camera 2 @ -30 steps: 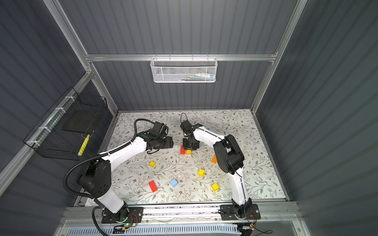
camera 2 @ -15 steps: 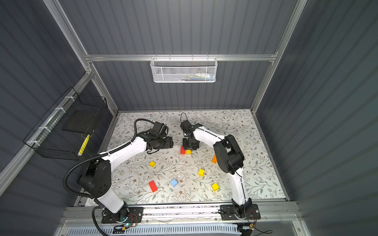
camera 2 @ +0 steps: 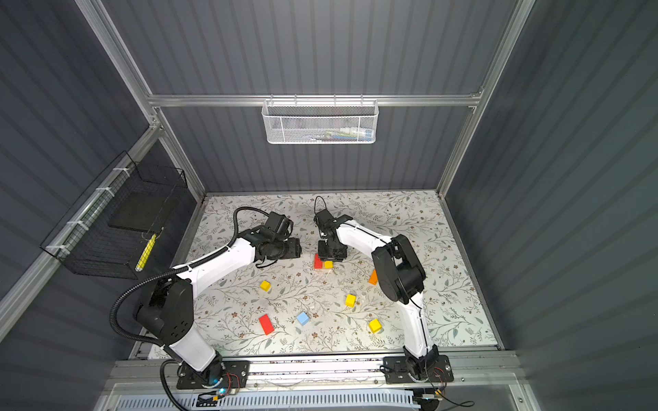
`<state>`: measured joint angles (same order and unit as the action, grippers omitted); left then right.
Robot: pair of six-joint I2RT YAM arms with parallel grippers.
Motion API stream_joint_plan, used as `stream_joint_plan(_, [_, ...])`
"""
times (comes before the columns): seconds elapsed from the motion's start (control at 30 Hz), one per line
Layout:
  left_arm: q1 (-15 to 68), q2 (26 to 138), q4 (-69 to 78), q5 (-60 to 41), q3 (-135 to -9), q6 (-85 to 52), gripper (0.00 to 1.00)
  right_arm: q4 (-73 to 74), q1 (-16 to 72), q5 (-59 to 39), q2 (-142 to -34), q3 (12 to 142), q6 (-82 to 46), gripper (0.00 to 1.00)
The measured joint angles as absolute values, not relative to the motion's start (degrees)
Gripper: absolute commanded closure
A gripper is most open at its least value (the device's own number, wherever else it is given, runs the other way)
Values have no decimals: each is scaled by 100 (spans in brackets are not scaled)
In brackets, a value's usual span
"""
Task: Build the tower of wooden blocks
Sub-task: 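Lower the left gripper onto the red block while the right gripper holds the yellow block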
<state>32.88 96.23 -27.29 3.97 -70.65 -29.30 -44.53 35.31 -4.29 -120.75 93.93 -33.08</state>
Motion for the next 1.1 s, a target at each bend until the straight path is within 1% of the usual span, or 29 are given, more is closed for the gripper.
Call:
stream_joint_plan(0.13, [3288,9623,-2724,368,-7065,-2926,32,-4401,3529,-436,-11896,9341,-3345,56])
stream_joint_plan(0.27, [3280,9623,-2703,261,-7065,-2910,35,-4307,3529,-445,-11644,9185,-3385,54])
stream_joint_plan(0.43, [3280,9623,-2598,-12,-7065,-2902,40,-4132,3522,-456,-11310,8849,-3409,53])
stream_joint_plan(0.63, [3280,9666,-2340,-438,-7065,-2886,49,-3603,3376,-657,-10912,8152,-3413,54])
stream_joint_plan(0.83, [3280,10119,-2132,-902,-7091,-2860,53,-3164,3159,-858,-10842,7758,-3439,55])
stream_joint_plan(1.1, [3280,10667,-2049,-1441,-7303,-2823,55,-2639,3098,-1175,-10842,7572,-3454,51])
